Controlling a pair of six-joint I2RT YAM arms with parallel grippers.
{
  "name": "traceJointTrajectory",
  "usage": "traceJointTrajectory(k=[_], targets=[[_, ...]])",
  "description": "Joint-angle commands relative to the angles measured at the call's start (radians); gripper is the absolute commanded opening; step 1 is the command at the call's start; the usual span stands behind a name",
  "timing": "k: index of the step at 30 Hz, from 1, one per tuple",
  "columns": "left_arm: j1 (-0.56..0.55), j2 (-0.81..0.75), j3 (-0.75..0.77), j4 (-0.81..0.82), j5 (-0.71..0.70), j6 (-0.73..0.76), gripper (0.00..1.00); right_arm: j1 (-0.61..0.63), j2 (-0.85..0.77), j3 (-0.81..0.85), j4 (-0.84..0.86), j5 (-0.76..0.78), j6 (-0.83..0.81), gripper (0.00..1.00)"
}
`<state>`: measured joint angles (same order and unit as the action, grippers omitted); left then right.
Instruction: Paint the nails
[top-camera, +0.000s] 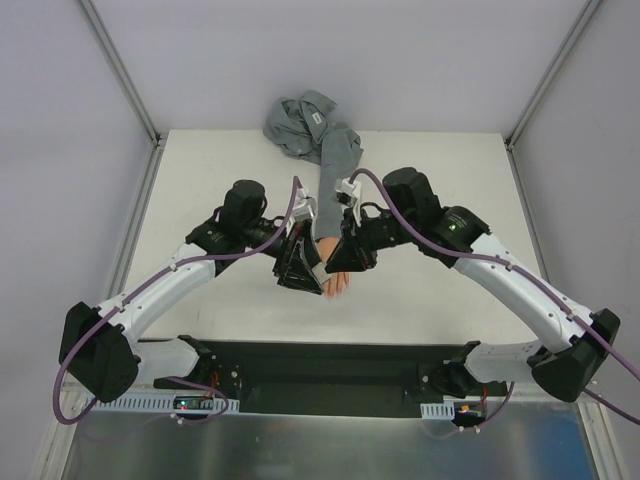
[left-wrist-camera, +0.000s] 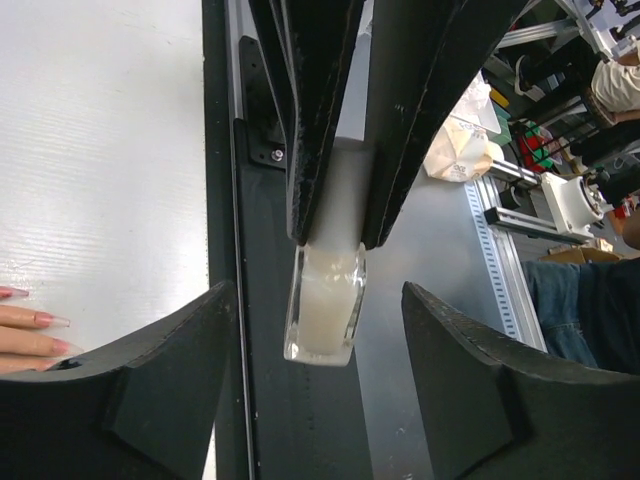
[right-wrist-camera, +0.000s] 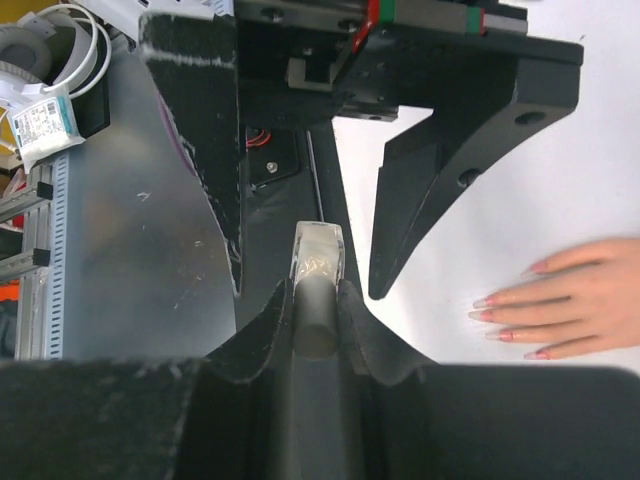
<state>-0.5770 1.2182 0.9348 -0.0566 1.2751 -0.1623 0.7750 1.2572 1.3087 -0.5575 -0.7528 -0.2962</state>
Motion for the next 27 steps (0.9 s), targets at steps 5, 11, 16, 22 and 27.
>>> traceJointTrajectory(k=[5, 11, 16, 22, 27], targets=[[-0.009, -0.046, 0.004, 0.035, 0.026, 0.043, 0.54, 0.040, 0.054, 0.083, 0.050, -0.022, 0.014, 0.01], [-0.007, -0.049, 0.007, 0.035, 0.024, 0.033, 0.39, 0.038, 0.051, 0.086, 0.044, -0.002, 0.011, 0.01], [-0.009, -0.051, 0.009, 0.029, 0.029, 0.032, 0.38, 0.040, 0.048, 0.087, 0.035, 0.006, 0.002, 0.01], [-0.009, -0.045, 0.010, 0.024, 0.026, 0.037, 0.37, 0.040, 0.042, 0.086, 0.022, 0.015, -0.011, 0.01], [-0.007, -0.043, 0.016, 0.011, 0.021, 0.043, 0.41, 0.040, 0.038, 0.087, 0.022, 0.024, -0.014, 0.01]])
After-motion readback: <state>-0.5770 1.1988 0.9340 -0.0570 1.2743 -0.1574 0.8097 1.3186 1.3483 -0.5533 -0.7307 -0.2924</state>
